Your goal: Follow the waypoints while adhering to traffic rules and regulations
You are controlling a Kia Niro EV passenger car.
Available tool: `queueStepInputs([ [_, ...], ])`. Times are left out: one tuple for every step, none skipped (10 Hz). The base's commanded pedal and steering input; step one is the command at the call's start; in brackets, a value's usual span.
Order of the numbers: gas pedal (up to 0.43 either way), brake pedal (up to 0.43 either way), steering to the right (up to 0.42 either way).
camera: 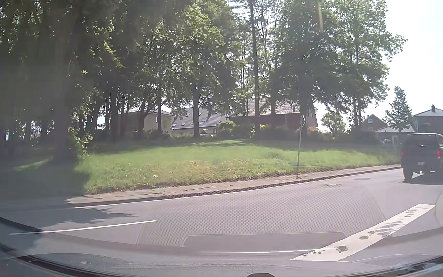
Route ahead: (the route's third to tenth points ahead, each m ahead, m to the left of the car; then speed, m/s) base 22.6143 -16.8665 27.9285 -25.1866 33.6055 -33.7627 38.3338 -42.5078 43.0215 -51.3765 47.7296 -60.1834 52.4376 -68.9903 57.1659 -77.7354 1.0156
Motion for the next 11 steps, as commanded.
queueStepInputs([
  [0.0, 0.311, 0.216],
  [0.0, 0.305, 0.209],
  [0.0, 0.299, 0.204],
  [0.0, 0.274, 0.203],
  [0.0, 0.232, 0.202],
  [0.0, 0.0, 0.202],
  [0.0, 0.0, 0.201],
  [0.0, 0.0, 0.2],
  [0.0, 0.0, 0.2],
  [0.0, 0.0, 0.2],
  [0.0, 0.0, 0.2],
])
